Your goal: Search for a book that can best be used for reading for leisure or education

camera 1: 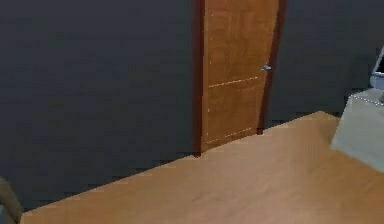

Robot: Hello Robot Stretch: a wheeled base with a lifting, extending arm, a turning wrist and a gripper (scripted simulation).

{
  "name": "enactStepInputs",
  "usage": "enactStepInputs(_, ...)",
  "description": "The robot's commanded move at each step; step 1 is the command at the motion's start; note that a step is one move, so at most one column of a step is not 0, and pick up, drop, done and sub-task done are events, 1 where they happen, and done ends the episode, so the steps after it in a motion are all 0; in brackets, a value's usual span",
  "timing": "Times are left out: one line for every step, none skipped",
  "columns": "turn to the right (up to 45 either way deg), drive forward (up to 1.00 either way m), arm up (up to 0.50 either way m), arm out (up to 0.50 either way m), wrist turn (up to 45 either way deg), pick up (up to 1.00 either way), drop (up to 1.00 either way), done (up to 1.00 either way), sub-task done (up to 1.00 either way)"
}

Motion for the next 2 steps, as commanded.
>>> enactStepInputs(0.0, 0.05, 0.0, 0.0, 0.0, 0.0, 0.0, 0.0, 0.0)
enactStepInputs(-45.0, 0.0, 0.0, 0.0, 0.0, 0.0, 0.0, 0.0, 0.0)
